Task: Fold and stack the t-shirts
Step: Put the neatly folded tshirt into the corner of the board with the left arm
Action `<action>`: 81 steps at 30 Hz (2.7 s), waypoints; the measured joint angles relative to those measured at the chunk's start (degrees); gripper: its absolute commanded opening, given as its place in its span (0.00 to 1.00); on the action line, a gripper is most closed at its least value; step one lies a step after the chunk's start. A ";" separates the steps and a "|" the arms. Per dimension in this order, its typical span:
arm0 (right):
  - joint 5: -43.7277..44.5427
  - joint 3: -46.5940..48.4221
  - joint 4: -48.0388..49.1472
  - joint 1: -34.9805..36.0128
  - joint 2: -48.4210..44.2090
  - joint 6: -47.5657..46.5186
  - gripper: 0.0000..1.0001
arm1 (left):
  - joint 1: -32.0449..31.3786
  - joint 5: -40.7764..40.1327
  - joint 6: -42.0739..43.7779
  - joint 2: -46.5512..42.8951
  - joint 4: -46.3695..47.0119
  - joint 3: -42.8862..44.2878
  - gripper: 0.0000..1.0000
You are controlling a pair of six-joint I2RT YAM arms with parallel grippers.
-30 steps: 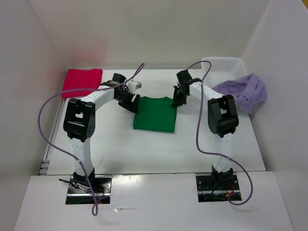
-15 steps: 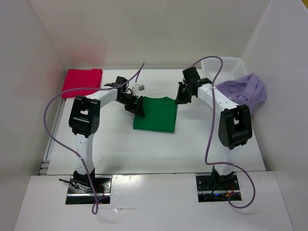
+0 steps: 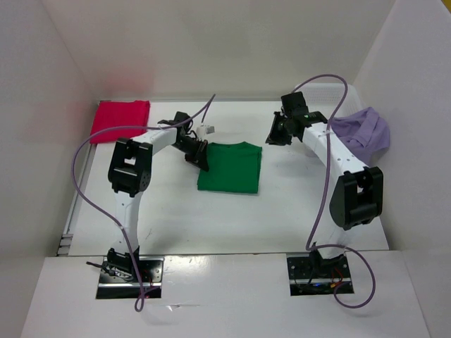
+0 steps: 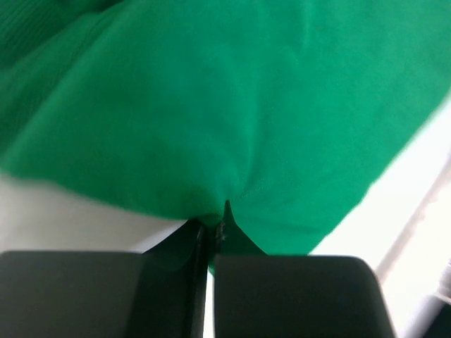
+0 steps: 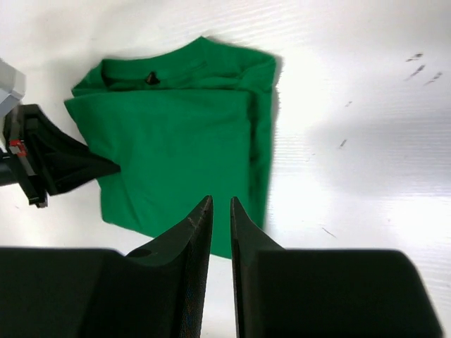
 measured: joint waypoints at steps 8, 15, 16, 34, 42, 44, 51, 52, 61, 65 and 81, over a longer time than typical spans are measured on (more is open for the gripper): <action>0.52 -1.66 -0.33 -1.79 -2.10 -0.04 0.21 | 3.02 -27.10 8.66 -3.65 1.11 5.09 0.00; 0.63 -1.81 -0.46 -2.05 -2.10 -0.07 0.21 | 8.44 -49.72 16.26 -4.11 3.63 11.56 0.00; 0.63 -1.81 -0.48 -2.05 -2.08 -0.15 0.21 | 8.66 -52.13 17.46 -4.07 3.93 12.90 0.00; 1.73 -2.19 -1.31 -2.05 -2.08 -1.18 0.21 | 18.14 -61.02 21.97 7.34 1.36 44.00 0.00; 1.66 -2.80 -2.12 -2.05 -1.99 -1.51 0.21 | 25.97 -59.39 21.86 8.81 -0.48 44.02 0.00; 1.62 -2.80 -2.27 -2.05 -1.81 -1.55 0.21 | 26.80 -58.90 21.86 9.99 -0.48 44.02 0.00; 1.03 -2.78 -2.86 -2.05 -1.27 -1.84 0.21 | 28.17 -58.42 21.94 16.17 -0.68 46.29 0.04; 0.98 -2.78 -2.86 -2.05 -1.25 -1.95 0.21 | 28.33 -58.49 22.01 16.79 -0.79 46.77 0.10; -0.11 -2.78 -3.43 -2.05 -1.25 -2.16 0.27 | 29.86 -61.72 23.56 19.93 0.39 52.33 0.54; -0.44 -2.78 -3.72 -2.05 -1.25 -2.16 0.27 | 30.95 -63.25 23.52 19.96 1.51 53.68 0.67; 15.30 29.05 -16.63 -5.53 5.53 -3.76 1.00 | 31.30 -24.39 17.79 6.60 -17.29 49.05 0.79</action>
